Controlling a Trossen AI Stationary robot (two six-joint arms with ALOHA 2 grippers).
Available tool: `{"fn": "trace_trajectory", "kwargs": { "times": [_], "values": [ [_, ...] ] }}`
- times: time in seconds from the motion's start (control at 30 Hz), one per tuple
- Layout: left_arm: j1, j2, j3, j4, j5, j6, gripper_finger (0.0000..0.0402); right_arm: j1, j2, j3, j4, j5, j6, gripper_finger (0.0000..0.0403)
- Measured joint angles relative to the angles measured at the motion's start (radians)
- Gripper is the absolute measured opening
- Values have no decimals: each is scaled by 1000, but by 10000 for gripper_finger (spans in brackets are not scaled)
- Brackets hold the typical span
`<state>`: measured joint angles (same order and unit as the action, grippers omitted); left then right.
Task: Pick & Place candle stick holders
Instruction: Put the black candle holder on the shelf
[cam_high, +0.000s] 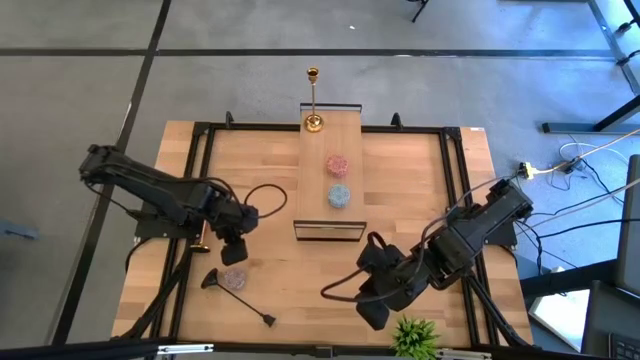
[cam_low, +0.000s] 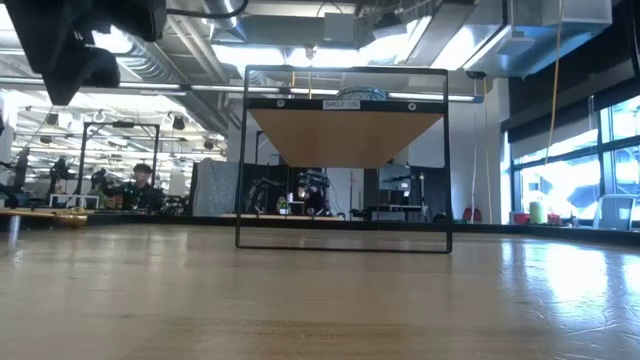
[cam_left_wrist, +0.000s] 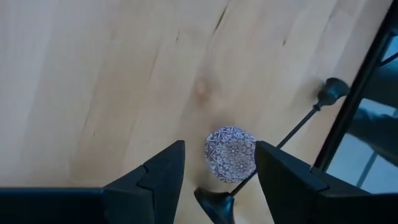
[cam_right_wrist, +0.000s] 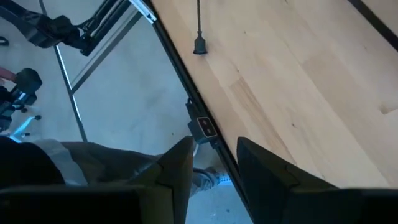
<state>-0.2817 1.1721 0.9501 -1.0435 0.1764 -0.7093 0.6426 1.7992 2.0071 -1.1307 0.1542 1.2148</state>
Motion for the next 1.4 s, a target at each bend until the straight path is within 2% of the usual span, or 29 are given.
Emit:
{"fn": "trace_trajectory", "kwargs": {
  "times": [0.27, 0.47, 0.6, 1.07, 1.4],
  "values": [
    [-26, 45, 0, 9, 2, 17, 189, -18, 0, 0, 1, 1, -13, 128],
    [-61, 55, 0, 89, 87, 42, 187, -40, 0, 0, 1, 3, -7, 128],
    [-90, 55, 0, 110, 98, 43, 185, -47, 0, 0, 0, 3, -10, 128],
    [-151, 55, 0, 178, 75, 42, 184, -74, 0, 0, -2, 4, -52, 128],
    [-177, 55, 0, 222, 16, 89, 184, -87, 0, 0, 0, 50, -53, 128]
  ]
}}
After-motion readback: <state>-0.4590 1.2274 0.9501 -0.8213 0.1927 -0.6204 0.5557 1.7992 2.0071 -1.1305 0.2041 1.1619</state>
